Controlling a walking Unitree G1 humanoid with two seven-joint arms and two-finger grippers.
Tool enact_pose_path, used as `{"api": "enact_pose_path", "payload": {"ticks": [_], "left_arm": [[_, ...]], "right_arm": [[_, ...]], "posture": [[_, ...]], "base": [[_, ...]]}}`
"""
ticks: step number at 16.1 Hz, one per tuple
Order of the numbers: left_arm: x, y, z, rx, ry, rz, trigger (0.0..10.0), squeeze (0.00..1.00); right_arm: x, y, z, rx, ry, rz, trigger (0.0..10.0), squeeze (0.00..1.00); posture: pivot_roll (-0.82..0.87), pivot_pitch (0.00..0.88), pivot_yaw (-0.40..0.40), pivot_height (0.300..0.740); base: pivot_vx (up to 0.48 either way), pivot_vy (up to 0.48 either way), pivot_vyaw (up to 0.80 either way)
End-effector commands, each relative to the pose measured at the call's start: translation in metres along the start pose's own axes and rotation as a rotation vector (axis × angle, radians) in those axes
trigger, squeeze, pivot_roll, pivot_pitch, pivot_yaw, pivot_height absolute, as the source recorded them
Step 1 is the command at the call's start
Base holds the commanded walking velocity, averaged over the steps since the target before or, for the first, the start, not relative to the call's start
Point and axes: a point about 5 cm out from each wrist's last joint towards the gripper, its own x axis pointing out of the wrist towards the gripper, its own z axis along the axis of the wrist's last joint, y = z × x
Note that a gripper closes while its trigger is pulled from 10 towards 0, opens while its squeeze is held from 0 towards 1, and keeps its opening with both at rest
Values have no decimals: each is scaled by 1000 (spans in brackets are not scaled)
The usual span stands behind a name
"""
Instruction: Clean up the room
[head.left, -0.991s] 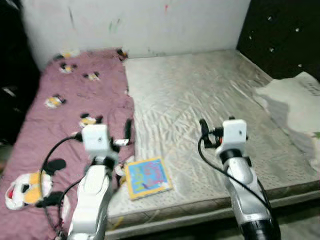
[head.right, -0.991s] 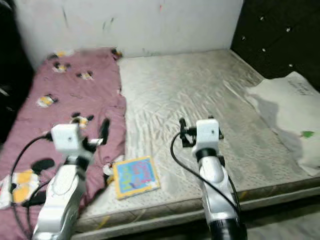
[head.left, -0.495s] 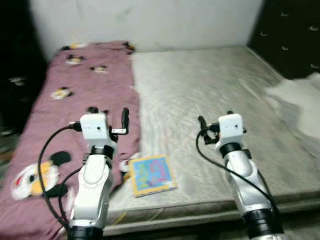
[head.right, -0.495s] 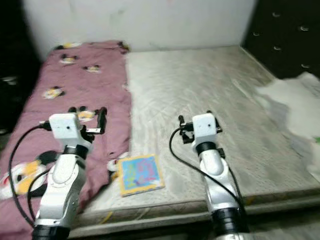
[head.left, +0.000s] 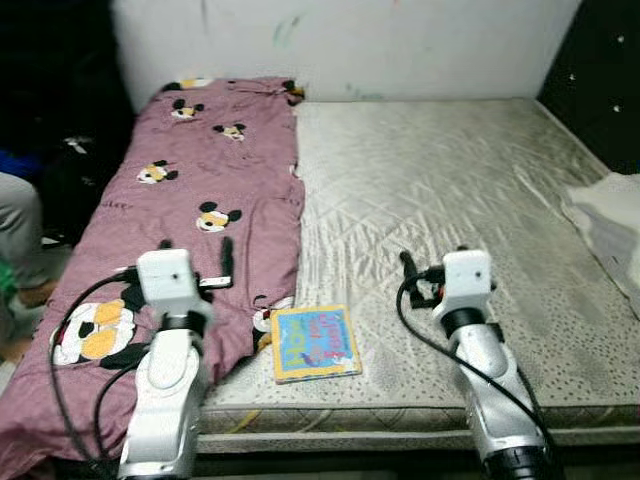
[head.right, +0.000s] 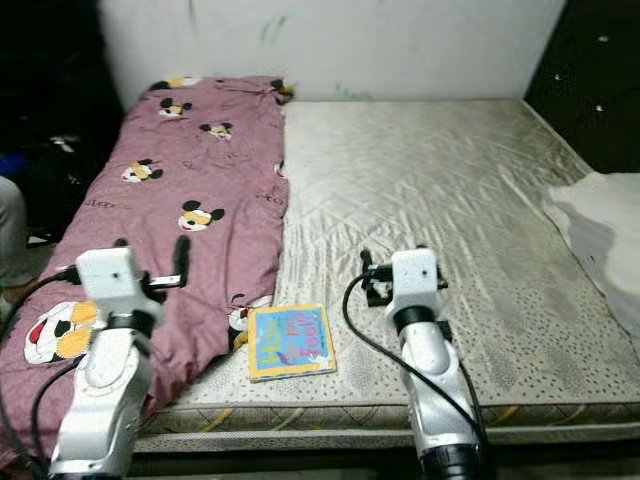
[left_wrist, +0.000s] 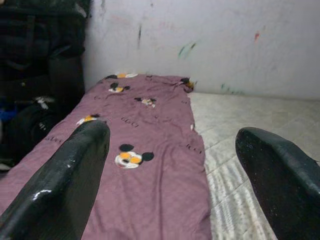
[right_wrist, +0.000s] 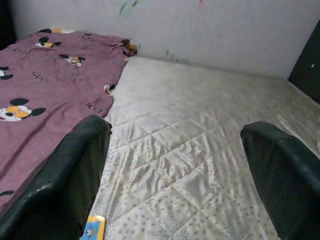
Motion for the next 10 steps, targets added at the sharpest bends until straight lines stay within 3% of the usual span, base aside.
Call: {"api": "enact_pose_path", "payload": {"ticks": [1, 4, 6, 7, 10], "left_arm": [[-4, 5, 2, 7, 9, 17, 10000, 0], [-16, 19, 0, 0, 38, 57, 10000, 0], [-21, 23, 1, 14, 49, 55, 10000, 0], [-22, 23, 1, 15, 53, 43, 10000, 0], [-20, 14, 1, -5, 66, 12, 10000, 0]], "right_arm": [[-2, 4, 4, 40, -2, 18, 10000, 0], [-4, 1, -3, 61, 41, 25, 10000, 0], [-4, -1, -4, 94, 58, 5, 10000, 0], [-4, 0, -2, 88, 48, 7, 10000, 0], [-9, -2, -2, 78, 53, 4, 10000, 0]], "posture": [[-40, 108, -33, 740], [-14, 160, -48, 740], [-13, 184, -41, 740], [-16, 191, -37, 740], [-30, 204, -31, 740]], "base": [[0, 0, 0], [0, 0, 0], [0, 0, -669], [0, 0, -681], [0, 0, 0]]}}
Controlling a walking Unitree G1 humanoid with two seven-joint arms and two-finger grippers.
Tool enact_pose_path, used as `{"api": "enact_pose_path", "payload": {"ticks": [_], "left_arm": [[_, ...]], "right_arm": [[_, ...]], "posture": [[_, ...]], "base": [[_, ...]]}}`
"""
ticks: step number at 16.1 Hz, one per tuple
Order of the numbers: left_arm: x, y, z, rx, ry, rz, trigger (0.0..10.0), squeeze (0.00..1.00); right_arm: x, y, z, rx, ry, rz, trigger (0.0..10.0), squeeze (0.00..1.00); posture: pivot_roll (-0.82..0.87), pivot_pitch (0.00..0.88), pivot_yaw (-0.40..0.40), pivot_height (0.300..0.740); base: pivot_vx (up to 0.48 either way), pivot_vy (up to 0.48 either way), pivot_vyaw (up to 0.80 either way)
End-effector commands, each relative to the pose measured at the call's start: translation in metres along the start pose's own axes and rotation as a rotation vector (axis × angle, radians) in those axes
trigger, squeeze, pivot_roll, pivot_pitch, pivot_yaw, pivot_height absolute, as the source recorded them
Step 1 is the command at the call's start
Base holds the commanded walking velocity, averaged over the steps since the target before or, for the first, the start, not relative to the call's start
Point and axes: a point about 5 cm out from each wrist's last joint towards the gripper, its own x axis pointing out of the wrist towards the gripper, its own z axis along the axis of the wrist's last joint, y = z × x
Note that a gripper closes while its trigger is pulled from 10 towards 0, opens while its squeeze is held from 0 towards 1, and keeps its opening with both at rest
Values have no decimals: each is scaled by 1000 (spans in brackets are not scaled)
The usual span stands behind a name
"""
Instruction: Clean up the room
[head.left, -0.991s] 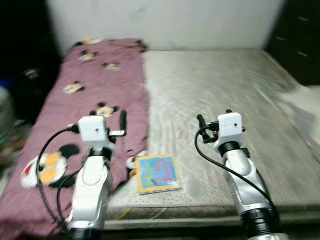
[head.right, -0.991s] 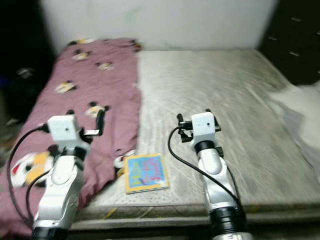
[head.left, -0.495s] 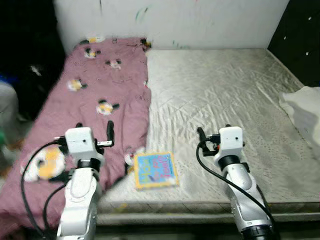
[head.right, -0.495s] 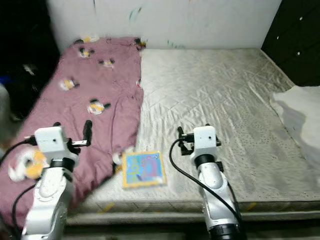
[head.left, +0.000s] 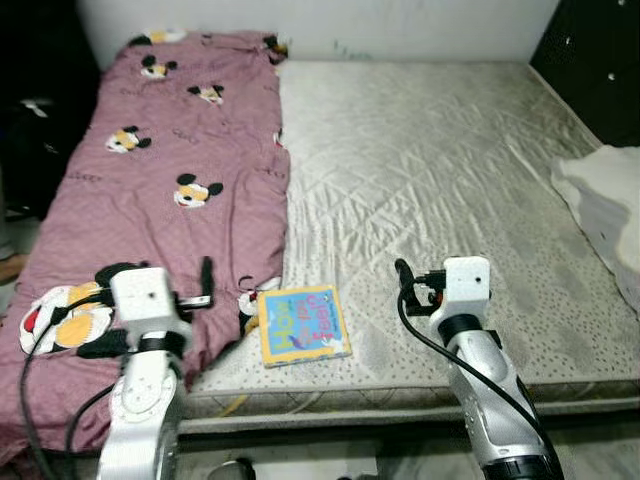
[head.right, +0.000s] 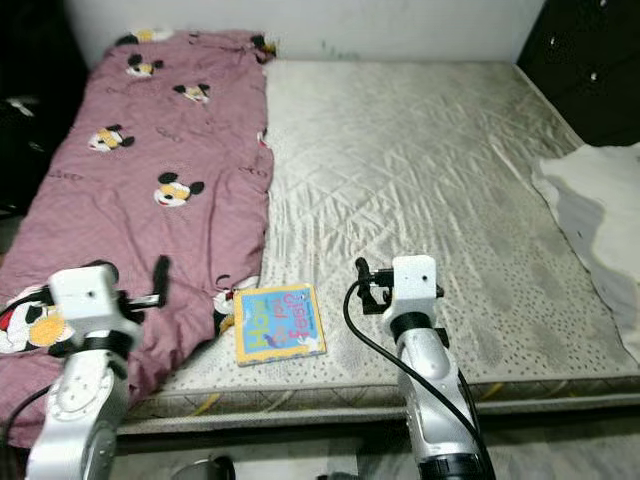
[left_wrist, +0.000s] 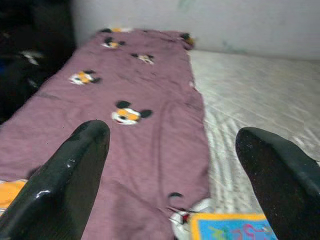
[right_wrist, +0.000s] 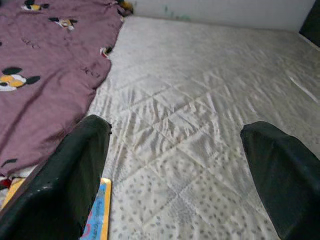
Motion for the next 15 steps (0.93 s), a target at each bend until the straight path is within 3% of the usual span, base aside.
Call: {"api": "enact_pose_path", "payload": {"ticks": [1, 8, 13, 15], "left_arm": [[0, -3, 3, 4, -5, -11, 10000, 0], [0, -7, 6, -6, 3, -35, 10000, 0], [-1, -5, 7, -38, 5, 13, 10000, 0], [-2, -4, 7, -5, -1, 23, 10000, 0]], "right_arm": [[-4, -4, -1, -9, 17, -8, 10000, 0], [-4, -4, -2, -6, 29, -18, 10000, 0], [-4, -1, -1, -14, 31, -3, 10000, 0], [-3, -1, -1, -2, 31, -3, 10000, 0]], "posture": [[-35, 208, -31, 740], [-32, 213, -24, 740], [-34, 227, -25, 740], [-35, 226, -27, 740]], "base": [[0, 0, 0], [0, 0, -650], [0, 0, 0], [0, 0, 0]]}}
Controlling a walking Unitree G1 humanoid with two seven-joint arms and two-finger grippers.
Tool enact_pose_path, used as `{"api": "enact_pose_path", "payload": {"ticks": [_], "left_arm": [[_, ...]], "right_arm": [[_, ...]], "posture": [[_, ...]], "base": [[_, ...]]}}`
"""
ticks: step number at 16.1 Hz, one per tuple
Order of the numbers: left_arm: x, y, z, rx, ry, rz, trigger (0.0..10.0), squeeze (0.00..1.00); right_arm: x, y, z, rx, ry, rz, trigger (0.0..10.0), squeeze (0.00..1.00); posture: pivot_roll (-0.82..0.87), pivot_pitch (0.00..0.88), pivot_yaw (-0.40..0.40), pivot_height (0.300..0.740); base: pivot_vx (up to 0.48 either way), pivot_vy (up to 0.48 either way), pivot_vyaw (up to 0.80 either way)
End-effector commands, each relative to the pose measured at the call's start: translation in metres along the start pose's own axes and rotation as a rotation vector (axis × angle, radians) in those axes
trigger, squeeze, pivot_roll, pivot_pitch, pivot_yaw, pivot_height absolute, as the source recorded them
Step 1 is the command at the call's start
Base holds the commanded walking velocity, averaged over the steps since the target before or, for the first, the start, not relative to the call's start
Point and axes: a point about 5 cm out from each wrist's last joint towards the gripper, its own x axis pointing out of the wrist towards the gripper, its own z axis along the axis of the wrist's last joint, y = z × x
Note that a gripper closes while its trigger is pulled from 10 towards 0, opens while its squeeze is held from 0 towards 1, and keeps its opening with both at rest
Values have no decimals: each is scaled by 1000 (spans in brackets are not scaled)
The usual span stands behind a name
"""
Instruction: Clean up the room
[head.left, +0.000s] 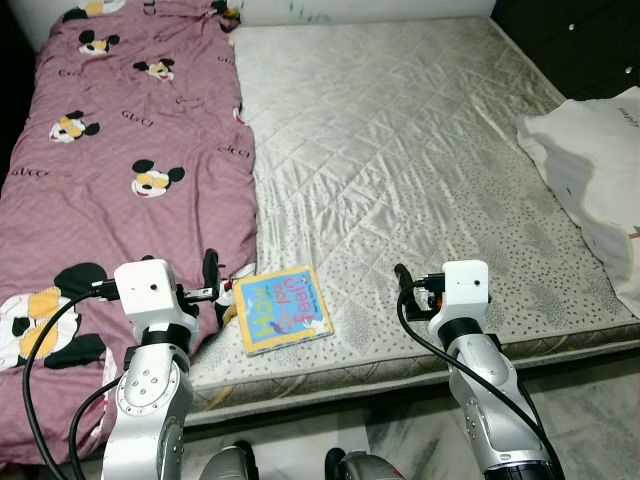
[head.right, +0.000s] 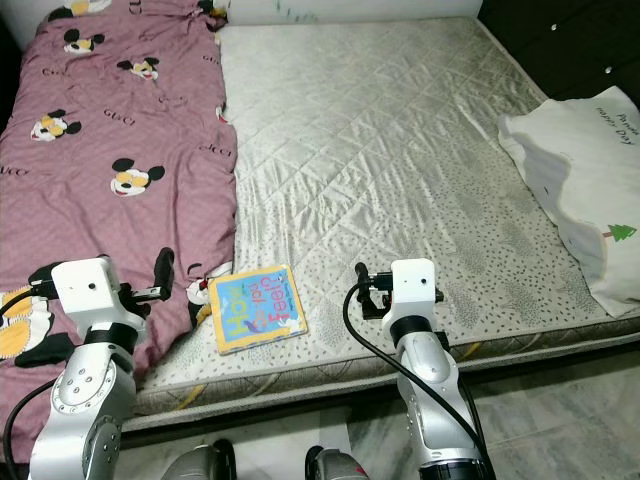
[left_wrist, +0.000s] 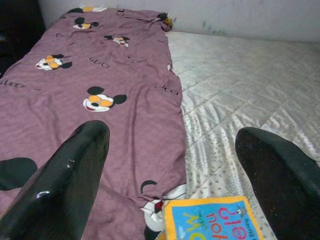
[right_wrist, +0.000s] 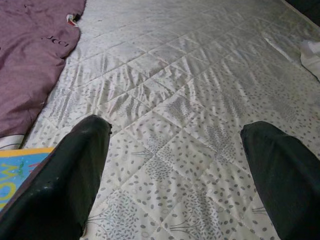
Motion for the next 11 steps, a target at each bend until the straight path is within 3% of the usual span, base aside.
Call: {"api": "enact_pose_path", "payload": {"ticks": [1, 4, 10, 11], "left_arm": [[-2, 0, 0, 7, 2, 2, 10000, 0], [0, -2, 2, -24, 5, -19, 10000, 0], [1, -6, 4, -31, 2, -37, 10000, 0], [1, -7, 4, -30, 1, -38, 10000, 0]], "right_arm": [[0, -2, 2, 0, -2, -4, 10000, 0], [1, -1, 3, 0, -5, -4, 10000, 0], [2, -2, 3, 4, -2, -8, 10000, 0], [2, -2, 3, 4, -2, -7, 10000, 0]], "posture": [[-36, 227, -26, 740], [-37, 234, -23, 740], [-36, 234, -21, 740], [-35, 234, -20, 740]], "base": [[0, 0, 0], [0, 0, 0], [0, 454, 0], [0, 0, 0]]}}
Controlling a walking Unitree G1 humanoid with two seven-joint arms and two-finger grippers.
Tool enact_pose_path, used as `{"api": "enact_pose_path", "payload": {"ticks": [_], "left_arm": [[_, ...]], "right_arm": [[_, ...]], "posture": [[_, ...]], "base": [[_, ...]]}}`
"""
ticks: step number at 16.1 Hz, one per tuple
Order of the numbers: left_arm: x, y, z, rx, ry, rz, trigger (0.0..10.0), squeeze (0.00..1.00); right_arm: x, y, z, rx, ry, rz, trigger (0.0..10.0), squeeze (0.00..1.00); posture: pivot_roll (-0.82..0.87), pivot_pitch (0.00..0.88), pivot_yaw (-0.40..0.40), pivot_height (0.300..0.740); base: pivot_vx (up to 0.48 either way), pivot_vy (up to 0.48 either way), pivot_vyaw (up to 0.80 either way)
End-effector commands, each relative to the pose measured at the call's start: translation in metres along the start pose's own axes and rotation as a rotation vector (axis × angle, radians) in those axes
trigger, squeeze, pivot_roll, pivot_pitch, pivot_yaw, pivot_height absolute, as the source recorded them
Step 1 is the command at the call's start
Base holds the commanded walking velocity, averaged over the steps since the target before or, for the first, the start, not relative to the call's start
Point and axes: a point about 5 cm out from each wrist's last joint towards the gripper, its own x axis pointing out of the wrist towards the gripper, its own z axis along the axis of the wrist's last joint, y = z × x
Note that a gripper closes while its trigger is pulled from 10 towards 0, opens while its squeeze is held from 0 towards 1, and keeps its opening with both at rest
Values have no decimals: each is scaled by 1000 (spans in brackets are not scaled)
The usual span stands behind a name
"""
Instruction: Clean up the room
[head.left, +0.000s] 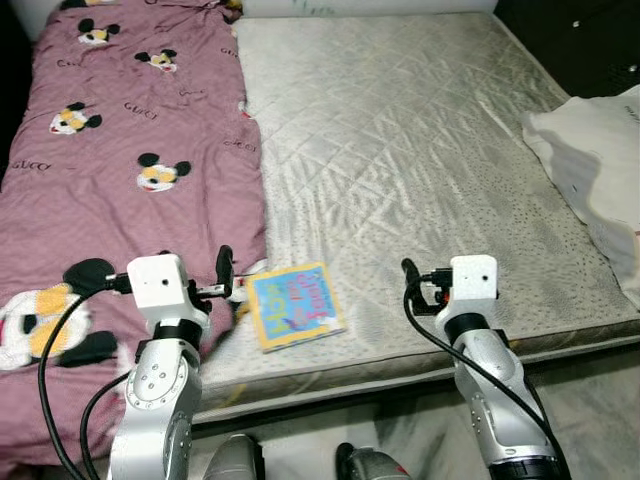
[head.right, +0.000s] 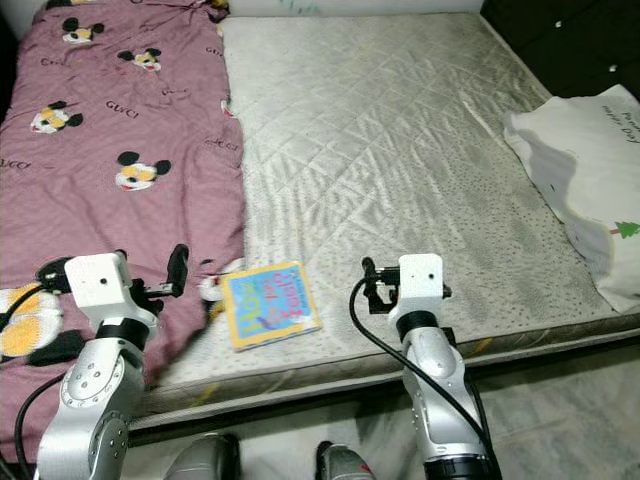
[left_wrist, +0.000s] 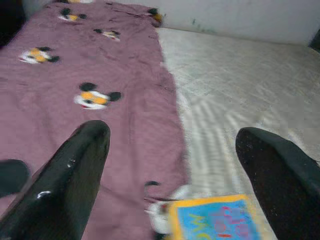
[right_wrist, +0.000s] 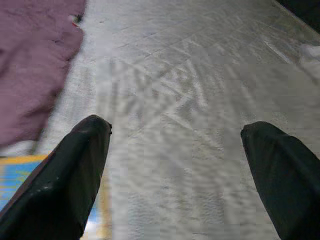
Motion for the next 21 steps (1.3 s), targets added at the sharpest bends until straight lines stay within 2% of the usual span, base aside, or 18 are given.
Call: {"api": "enact_pose_path", "payload": {"ticks": [1, 10, 19, 21], "left_arm": [[-1, 0, 1, 2, -3, 5, 10000, 0], [0, -3, 1, 14, -5, -11, 10000, 0], [-4, -1, -7, 28, 19, -11, 10000, 0], [-4, -1, -9, 33, 25, -12, 10000, 0]], "right_arm": [[-3, -2, -4, -2, 18, -7, 10000, 0], [-2, -1, -5, -6, 19, -3, 10000, 0], [-3, 4, -3, 18, 5, 30, 10000, 0], [-3, 4, -5, 14, 14, 35, 10000, 0]], "posture": [[-35, 234, -20, 740], [-33, 225, -19, 740], [-30, 221, -18, 740], [-31, 224, -19, 728]], "base": [[0, 0, 0], [0, 0, 0], [0, 0, 0], [0, 0, 0]]}}
